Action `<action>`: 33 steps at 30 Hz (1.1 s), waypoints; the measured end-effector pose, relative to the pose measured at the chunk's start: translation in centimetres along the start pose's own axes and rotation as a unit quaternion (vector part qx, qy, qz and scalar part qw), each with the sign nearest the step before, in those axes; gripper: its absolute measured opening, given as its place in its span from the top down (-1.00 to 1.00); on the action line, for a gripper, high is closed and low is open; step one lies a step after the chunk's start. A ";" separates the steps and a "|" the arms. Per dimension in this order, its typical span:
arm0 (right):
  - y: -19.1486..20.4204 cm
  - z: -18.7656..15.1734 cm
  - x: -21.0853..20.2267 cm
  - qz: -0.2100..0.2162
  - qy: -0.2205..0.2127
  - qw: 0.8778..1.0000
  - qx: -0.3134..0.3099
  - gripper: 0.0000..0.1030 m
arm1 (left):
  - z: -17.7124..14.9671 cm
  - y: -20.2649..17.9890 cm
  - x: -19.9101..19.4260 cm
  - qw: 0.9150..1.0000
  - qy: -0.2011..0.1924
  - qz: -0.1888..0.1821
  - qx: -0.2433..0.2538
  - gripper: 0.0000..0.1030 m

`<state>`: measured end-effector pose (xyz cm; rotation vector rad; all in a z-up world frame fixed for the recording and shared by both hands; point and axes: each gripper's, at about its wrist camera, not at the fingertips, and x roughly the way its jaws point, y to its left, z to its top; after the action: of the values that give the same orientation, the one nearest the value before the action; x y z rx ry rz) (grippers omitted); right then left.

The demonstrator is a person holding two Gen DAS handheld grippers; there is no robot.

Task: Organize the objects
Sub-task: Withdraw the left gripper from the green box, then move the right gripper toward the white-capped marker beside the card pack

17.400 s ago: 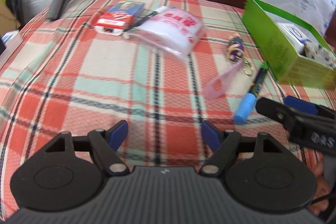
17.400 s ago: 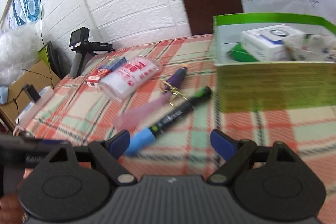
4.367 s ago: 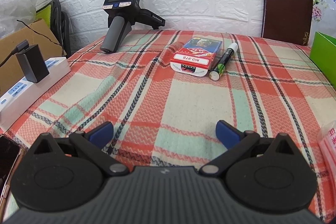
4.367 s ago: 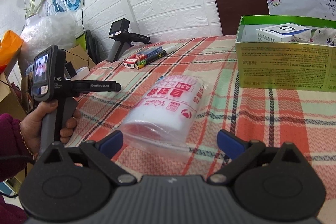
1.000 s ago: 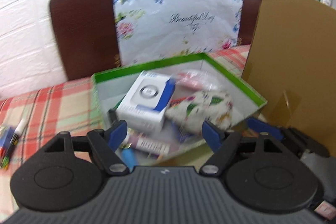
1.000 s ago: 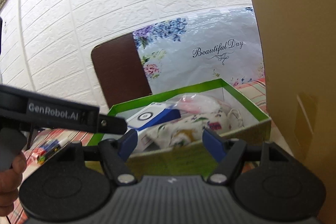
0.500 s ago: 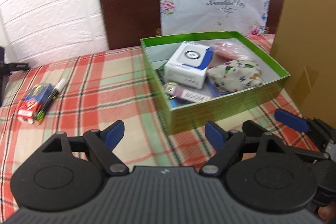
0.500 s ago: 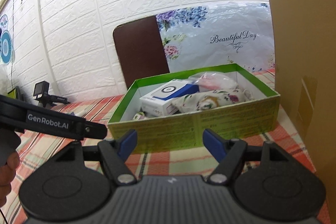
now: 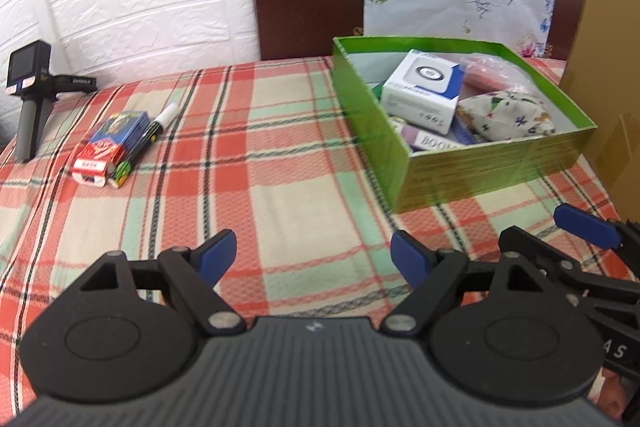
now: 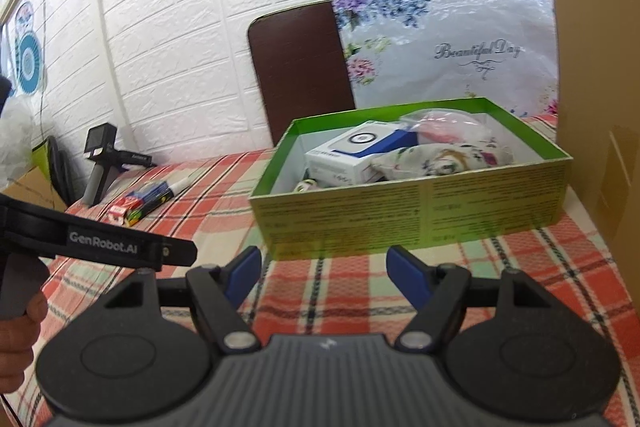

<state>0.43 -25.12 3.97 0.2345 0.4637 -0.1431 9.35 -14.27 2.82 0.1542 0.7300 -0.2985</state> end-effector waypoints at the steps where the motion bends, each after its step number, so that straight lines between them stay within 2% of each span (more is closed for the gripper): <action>1: 0.3 0.0 0.1 0.002 0.002 1.000 -0.003 -0.39 | -0.1 0.3 0.1 1.000 0.001 0.001 -0.001 -0.67; 15: 5.1 -1.0 2.2 0.039 0.045 0.997 -0.051 -0.39 | -2.0 5.3 1.4 0.998 0.012 0.045 -0.041 -0.69; 33: 11.8 -2.3 6.2 0.086 0.112 0.983 -0.120 -0.39 | -4.2 13.0 2.4 0.990 0.003 0.104 -0.093 -0.71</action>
<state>7.15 -13.72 1.43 0.0532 0.6767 0.1094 12.52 -1.43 -1.44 0.0534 0.7375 -0.0313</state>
